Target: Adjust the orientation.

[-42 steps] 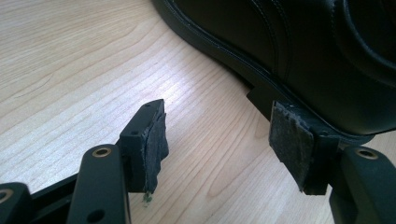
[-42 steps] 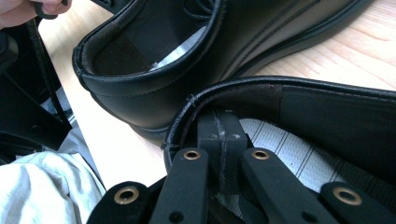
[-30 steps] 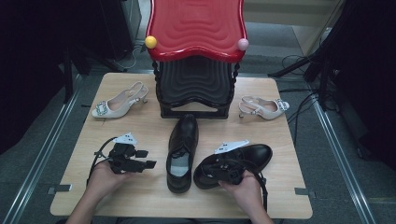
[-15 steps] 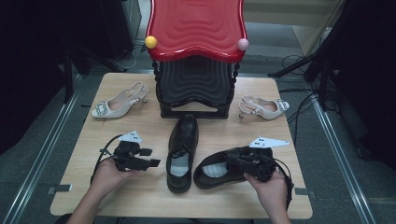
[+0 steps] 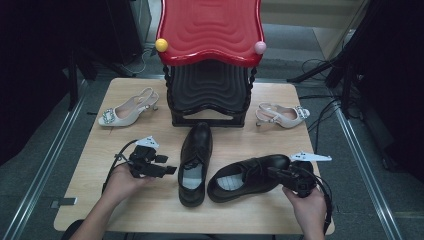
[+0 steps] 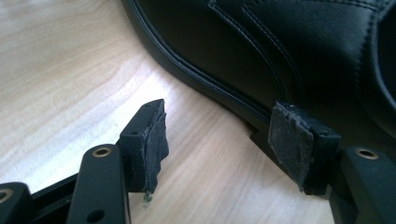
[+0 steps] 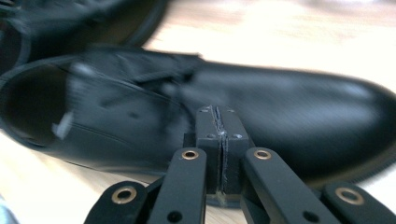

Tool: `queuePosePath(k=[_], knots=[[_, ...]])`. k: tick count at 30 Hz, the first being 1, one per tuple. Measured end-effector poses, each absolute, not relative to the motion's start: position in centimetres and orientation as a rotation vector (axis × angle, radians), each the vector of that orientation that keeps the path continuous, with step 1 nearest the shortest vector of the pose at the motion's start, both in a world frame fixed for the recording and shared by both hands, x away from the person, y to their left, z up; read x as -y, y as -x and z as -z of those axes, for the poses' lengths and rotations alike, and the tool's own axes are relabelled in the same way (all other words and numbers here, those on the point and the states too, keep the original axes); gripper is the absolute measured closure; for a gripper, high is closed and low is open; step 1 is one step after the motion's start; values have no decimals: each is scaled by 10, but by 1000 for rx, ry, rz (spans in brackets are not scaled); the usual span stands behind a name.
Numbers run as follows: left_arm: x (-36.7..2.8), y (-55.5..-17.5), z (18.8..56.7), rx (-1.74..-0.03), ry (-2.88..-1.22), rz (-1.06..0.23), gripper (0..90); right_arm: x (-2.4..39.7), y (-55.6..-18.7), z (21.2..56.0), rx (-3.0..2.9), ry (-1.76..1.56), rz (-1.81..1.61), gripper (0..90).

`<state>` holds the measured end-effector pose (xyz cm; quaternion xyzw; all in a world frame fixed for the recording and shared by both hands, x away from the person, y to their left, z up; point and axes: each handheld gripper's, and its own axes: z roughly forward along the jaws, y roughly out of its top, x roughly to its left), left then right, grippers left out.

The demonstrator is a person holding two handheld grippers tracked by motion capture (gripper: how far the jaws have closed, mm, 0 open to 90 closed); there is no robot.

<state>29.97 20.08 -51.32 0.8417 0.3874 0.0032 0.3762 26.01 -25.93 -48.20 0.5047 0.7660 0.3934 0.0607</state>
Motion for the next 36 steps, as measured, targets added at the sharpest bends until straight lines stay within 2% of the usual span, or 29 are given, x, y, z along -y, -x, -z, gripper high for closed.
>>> queuePosePath(k=[19,36], knots=[[-194,-302,511,-968,-2171,-17,371,262,-263,499,-2343,-1603,-1103,900],[-202,-293,511,-971,-2156,-44,370,258,-284,503,-2363,-1592,-1150,900]])
